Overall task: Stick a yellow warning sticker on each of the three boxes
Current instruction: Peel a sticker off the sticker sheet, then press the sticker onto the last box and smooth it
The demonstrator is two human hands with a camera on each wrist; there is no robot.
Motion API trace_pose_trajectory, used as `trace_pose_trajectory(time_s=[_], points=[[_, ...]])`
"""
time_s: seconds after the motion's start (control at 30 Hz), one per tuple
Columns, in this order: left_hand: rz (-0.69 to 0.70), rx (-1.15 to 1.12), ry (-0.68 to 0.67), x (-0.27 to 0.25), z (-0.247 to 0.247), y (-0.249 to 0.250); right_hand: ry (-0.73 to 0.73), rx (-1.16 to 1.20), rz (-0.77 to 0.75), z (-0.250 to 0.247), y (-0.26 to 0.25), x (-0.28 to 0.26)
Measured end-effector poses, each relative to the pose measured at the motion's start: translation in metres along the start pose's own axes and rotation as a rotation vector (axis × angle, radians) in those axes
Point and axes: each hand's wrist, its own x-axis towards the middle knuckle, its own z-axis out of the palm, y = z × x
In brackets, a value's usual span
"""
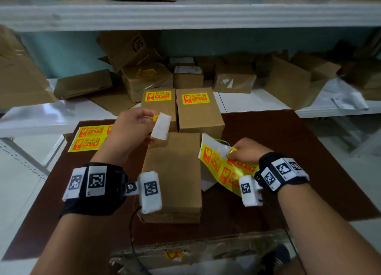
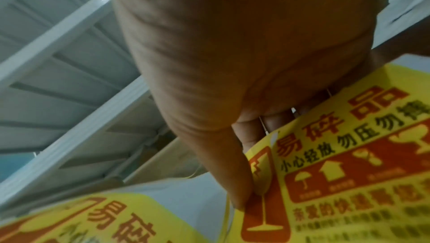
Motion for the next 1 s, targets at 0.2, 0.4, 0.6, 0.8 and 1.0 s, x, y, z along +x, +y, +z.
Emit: trace_pose_trajectory(time_s=[0.2,0.4,0.6,0.8,1.0], points=[[-0.001,0.021,-0.060,-0.004,0.005,0.004,0.005,-0.192,0.044,0.004,0.005,0.007],[-0.019,0.024,-0.107,-0.006,0.002,0.005,0.121,-0.271,-0.003,-0.005,-0.010,-0.003],[-0.028,0.062,-0.117,-0.008,-0.001,0.007,0.306,-0.046,-0.177,-0.016,-0.035,-0.022],[-0.018,0.065,-0.144,-0.008,0.001,0.009,0.112,0.498,-0.383,-0.008,-0.086,-0.059],[0.116,0.109,-0.140,-0.012,0.009,0.011,-0.030,0.686,-0.419,0.022,-0.120,-0.065]])
